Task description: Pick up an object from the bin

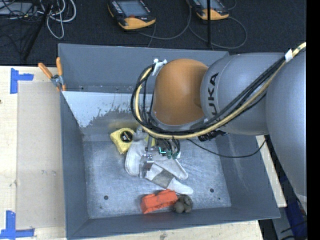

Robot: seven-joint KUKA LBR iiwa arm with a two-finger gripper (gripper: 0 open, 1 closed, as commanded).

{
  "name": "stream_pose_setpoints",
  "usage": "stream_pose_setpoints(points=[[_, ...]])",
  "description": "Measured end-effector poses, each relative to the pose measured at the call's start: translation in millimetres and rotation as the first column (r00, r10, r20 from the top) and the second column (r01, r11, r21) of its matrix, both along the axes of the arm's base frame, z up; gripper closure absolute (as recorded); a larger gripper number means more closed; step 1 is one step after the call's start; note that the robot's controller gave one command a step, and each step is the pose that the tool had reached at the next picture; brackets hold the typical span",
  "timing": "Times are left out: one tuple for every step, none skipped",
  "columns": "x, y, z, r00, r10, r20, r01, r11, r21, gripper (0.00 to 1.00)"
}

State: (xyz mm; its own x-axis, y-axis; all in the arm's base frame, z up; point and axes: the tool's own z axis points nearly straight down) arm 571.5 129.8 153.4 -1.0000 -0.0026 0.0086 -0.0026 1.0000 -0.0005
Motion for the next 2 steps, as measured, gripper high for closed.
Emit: stream_pose_setpoints(points=[[1.8,-1,4,1.0,-0.003,0.007,0.003,1.0,0.001,0.0],[44.7,-20,-58,0.996,0.058,0.063,-0.059,0.998,0.005,1.0]])
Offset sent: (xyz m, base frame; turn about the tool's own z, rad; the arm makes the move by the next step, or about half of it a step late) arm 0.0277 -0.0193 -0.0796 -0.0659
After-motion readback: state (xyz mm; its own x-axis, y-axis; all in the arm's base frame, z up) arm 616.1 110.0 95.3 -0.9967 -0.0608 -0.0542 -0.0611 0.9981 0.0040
